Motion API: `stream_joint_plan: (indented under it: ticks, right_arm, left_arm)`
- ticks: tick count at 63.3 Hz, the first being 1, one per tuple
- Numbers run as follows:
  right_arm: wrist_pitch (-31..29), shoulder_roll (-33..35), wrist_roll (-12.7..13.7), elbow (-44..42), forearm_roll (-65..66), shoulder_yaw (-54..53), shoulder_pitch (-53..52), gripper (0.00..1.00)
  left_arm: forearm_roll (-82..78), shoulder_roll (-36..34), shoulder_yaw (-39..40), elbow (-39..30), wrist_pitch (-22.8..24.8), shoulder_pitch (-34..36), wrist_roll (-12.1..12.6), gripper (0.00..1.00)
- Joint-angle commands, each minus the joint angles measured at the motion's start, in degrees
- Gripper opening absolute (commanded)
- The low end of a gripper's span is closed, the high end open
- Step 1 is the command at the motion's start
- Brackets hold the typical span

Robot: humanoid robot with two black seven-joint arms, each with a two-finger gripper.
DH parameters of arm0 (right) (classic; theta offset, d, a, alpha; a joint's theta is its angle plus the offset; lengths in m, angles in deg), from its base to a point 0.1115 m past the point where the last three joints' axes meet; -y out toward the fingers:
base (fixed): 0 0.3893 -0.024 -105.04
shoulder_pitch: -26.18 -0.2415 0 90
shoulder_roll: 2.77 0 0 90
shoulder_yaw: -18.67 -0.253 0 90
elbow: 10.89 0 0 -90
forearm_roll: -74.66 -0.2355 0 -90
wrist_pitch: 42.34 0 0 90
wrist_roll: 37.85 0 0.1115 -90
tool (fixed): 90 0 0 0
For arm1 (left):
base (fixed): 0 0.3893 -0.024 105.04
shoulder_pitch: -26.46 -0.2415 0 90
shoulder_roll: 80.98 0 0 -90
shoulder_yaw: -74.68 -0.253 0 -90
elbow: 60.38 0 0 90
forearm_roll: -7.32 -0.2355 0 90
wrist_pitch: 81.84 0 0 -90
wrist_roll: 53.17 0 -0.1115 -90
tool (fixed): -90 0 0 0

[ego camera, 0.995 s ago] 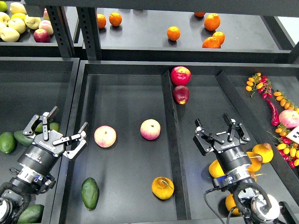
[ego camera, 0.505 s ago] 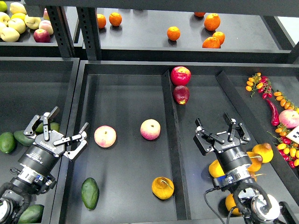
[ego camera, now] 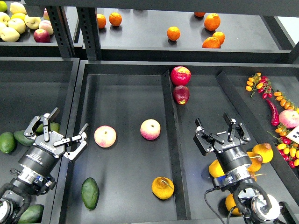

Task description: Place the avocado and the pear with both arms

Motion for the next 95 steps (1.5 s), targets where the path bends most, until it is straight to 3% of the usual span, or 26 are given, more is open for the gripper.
stream_joint_plan:
  ticks: [1,15,27,33,37,54,74,83,84,95]
  right_arm:
    - [-0.1,0.0,0.0,0.2,0.0,-0.1,0.0,1.0]
    - [0.0,0.0,0.0,0.2,-0.1,-0.1,0.0,1.0]
    - [-0.1,0.0,0.0,0.3,-0.1,-0.2,0.1,1.0]
    - [-0.3,0.0,0.0,0.3,-0.1,-0.2,0.1,1.0]
    - [-0.3,0.0,0.0,0.3,-0.1,-0.2,0.1,1.0]
    - [-0.3,0.0,0.0,0.3,-0.1,-0.2,0.1,1.0]
    - [-0.3,0.0,0.0,0.3,-0.1,-0.1,0.1,1.0]
    - [-0.1,0.0,0.0,0.3,-0.1,-0.3,-0.4,1.0]
    - [0.3,0.0,0.0,0.3,-0.1,-0.6,-1.0,1.0]
    - [0.9,0.0,0.1,0.2,0.0,-1.2,-3.2,1.0]
  left_arm:
    - [-0.1,0.0,-1.1,1.3,-0.6,1.4,0.2,1.0]
    - [-0.2,-0.5,-4.4,6.0,-0.7,9.6,0.3,1.0]
    - [-0.3,-9.7,-11.4,10.2,-0.6,19.3,0.4,1.0]
    - [-0.3,-14.8,-16.6,12.2,-0.3,25.7,1.0,1.0]
    - [-0.3,-19.6,-22.6,12.4,-0.4,31.5,3.7,1.0]
    - [-0.3,-29.7,-41.6,11.5,-0.2,47.2,3.7,0.99]
    - [-5.6,-31.3,-61.5,9.6,0.1,62.2,3.7,1.0]
    - [-5.8,-31.1,-72.0,9.6,-0.1,69.3,3.7,1.0]
    - [-5.8,-30.9,-75.9,9.6,0.0,71.8,3.7,1.0]
    - [-6.1,-30.5,-87.0,9.1,0.4,76.1,3.7,0.99]
